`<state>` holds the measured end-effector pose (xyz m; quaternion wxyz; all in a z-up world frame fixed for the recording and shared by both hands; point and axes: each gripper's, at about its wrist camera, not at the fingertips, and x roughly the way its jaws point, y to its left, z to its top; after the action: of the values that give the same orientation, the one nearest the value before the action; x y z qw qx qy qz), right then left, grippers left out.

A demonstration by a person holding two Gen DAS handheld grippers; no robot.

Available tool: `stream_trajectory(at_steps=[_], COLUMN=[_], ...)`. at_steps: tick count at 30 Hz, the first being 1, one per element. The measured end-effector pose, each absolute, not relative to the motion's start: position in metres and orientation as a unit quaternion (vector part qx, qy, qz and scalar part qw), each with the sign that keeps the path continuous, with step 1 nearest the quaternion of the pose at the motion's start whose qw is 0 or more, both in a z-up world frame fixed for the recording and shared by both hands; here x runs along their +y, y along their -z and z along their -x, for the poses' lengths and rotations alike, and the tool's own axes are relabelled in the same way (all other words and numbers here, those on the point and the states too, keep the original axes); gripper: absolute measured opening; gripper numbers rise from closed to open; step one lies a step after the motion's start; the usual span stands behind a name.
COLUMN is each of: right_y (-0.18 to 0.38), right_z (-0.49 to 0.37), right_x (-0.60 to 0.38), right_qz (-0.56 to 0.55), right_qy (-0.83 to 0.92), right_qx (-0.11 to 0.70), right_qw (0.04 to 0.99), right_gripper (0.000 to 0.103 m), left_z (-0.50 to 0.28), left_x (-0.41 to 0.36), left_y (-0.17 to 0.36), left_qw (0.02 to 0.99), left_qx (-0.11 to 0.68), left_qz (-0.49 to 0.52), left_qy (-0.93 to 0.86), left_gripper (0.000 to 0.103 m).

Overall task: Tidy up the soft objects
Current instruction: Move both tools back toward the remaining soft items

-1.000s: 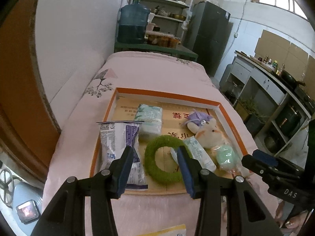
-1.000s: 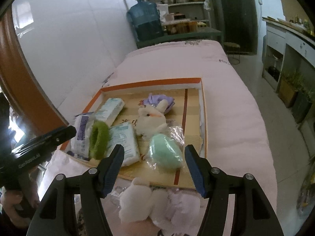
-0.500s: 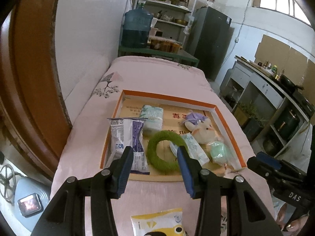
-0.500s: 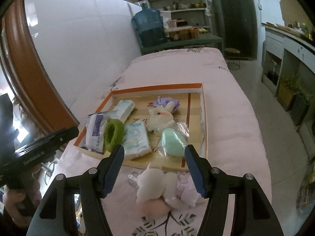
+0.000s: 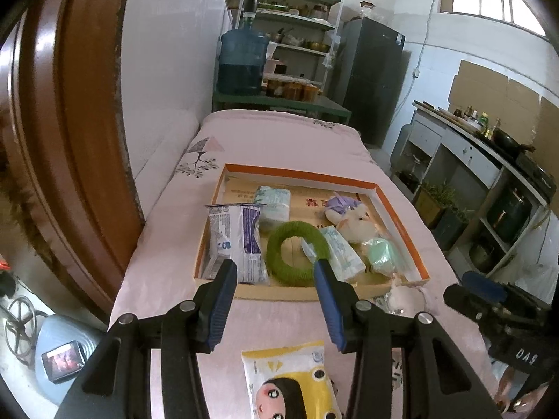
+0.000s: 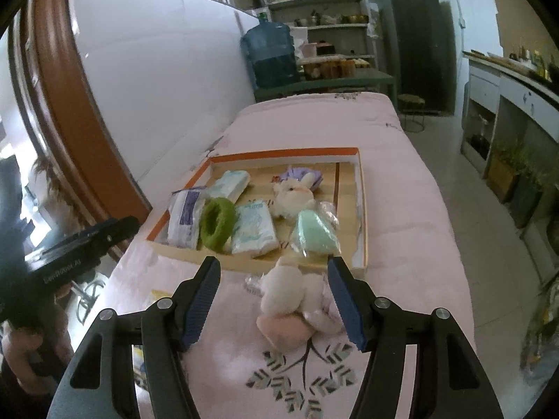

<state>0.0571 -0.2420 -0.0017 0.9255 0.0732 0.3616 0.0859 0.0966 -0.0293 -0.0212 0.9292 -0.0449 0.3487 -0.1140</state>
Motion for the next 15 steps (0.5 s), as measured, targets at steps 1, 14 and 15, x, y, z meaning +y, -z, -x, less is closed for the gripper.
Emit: stream_trajectory(at_steps=[1, 14, 15], right_y=[0.003, 0.039, 0.044], right_z=[-0.054, -0.016, -0.017], right_x=[-0.241, -0.228, -0.228], right_qz=[-0.070, -0.064, -0.067], right_qy=[-0.087, -0.101, -0.101], right_qx=[0.362, 0.391, 0.396], right_qw=[0.925, 0.913, 0.910], right_gripper=[0.066, 0.066, 0.066], left_z=[-0.093, -0.064, -0.063], left_x=[-0.028, -0.027, -0.027], left_y=[0.021, 0.028, 0.029], left_qw=[0.929, 0.925, 0.925], left_qx=[0.348, 0.348, 0.350], left_qz=[0.045, 0.058, 0.058], left_qy=[0.115, 0.138, 0.139], left_gripper=[0.046, 0.046, 0.046])
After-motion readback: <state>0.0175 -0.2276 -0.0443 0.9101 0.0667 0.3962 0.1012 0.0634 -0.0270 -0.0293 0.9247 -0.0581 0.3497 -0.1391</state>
